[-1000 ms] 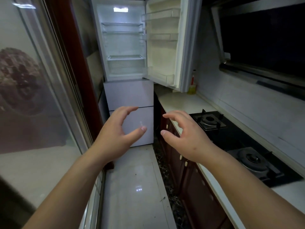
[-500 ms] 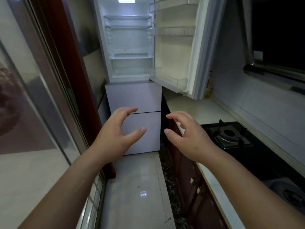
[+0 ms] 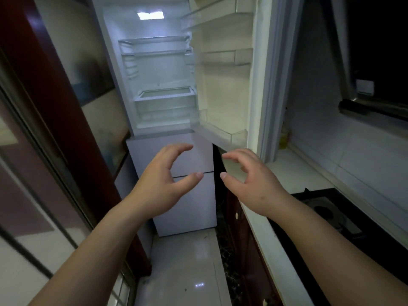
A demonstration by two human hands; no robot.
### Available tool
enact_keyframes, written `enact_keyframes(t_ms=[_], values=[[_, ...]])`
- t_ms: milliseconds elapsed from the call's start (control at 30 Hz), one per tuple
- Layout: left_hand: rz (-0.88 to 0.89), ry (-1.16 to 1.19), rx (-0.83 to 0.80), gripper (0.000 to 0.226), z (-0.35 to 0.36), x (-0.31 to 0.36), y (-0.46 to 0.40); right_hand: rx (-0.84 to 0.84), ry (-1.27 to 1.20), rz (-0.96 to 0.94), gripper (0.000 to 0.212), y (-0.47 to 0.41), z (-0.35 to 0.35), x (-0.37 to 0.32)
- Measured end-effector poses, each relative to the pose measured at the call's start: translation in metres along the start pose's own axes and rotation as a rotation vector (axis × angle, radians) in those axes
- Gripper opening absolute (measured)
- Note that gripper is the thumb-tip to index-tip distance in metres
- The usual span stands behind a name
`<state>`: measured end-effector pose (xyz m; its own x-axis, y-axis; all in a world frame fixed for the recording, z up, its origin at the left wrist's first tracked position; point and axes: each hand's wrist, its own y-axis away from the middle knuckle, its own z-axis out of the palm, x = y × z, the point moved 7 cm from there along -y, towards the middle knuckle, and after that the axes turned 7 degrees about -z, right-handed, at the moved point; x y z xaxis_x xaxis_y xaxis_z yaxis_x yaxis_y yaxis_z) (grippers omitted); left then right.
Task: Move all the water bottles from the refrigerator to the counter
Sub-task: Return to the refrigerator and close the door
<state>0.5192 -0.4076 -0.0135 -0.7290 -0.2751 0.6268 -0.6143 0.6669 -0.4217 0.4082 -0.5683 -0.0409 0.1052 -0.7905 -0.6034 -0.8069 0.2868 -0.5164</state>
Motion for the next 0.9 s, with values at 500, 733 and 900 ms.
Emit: enact_keyframes(t_ms=[500,733,900], values=[[0.034,0.117,-0.008,0.076,0.034,-0.036,-0.115,0.145,0.079,0.079,0.040,-0.082,-0.033,0.079],[0.148,0.103,-0.039,0.072,0.053,-0.055,-0.183,0.284,0.162,0.177,0.047,-0.126,-0.062,0.110],[0.228,0.117,-0.053,0.075,0.063,-0.065,-0.222,0.378,0.265,0.210,0.052,-0.146,-0.080,0.131]])
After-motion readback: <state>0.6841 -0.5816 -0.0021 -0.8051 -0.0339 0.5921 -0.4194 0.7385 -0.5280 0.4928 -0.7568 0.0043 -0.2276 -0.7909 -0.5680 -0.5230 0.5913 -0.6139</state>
